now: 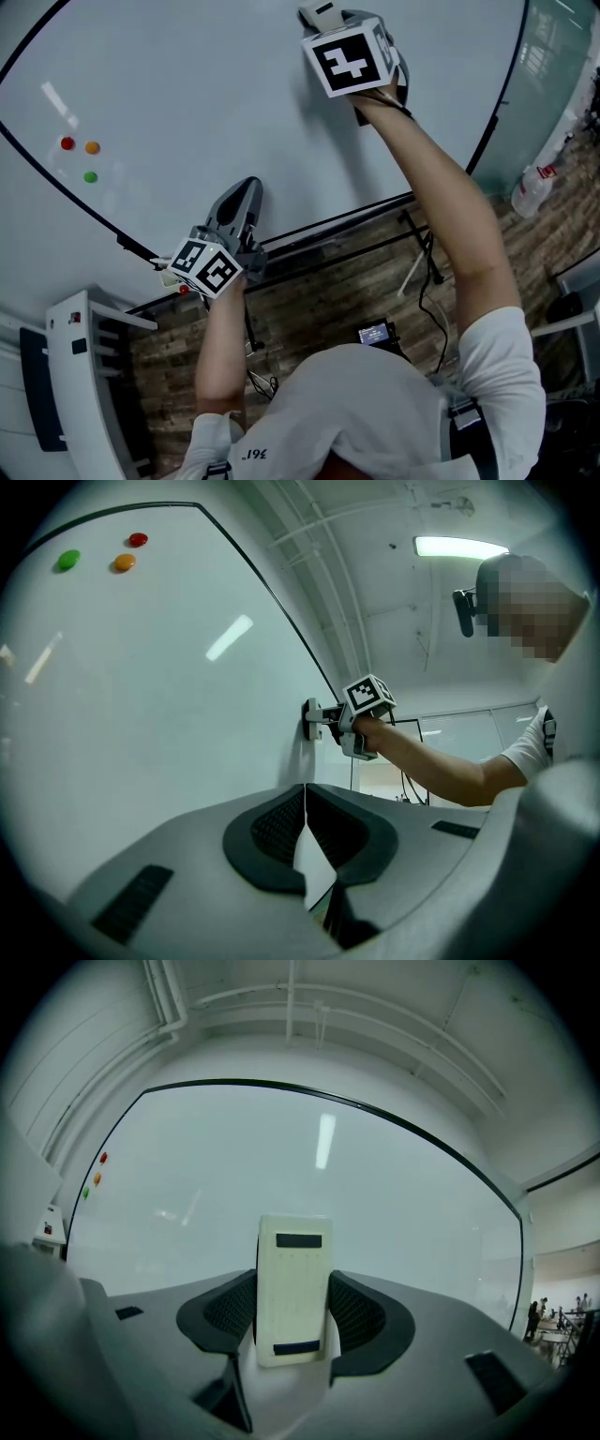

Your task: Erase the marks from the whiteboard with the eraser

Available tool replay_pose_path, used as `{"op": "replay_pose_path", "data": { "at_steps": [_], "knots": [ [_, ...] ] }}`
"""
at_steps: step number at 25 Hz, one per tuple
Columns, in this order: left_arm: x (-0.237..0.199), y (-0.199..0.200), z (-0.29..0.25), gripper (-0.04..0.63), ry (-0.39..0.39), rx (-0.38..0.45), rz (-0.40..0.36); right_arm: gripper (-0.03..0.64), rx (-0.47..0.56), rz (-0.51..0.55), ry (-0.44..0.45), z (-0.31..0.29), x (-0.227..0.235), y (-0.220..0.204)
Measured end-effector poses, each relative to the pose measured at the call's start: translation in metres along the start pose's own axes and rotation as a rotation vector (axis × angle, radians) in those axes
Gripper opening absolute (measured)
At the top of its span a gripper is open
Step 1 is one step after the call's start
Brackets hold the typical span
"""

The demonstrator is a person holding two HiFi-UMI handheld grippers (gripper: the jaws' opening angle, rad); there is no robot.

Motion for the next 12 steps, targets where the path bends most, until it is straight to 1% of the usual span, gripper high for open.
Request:
{"op": "replay_pose_path", "data": {
  "at_steps": [3, 8, 12],
  "knots": [
    [0.001, -0.003, -0.004, 0.008, 0.003, -0.006, 0.008, 0.255, -0.013, -0.019, -0.032, -0.001, 0.015, -0.009],
    [0.001, -0.005, -0.005, 0.008, 0.011, -0.010, 0.021, 0.256, -0.024, -0.029, -0.042, -0.003, 0.028, -0.017],
    [-0.004, -0.007, 0.000, 0.008, -0.001, -0.010, 0.014, 0.256, -0.029, -0.037, -0.048, -0.005, 0.032, -0.024]
  ]
}}
Point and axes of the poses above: the fingertips, and each gripper's own axes: z backward along the fingers, x to its right, y out of its top, the point moved 4 cm from there along z, backward along the fingers, and after that the axes turned 12 degrees about -y, right-handed, at the moved point
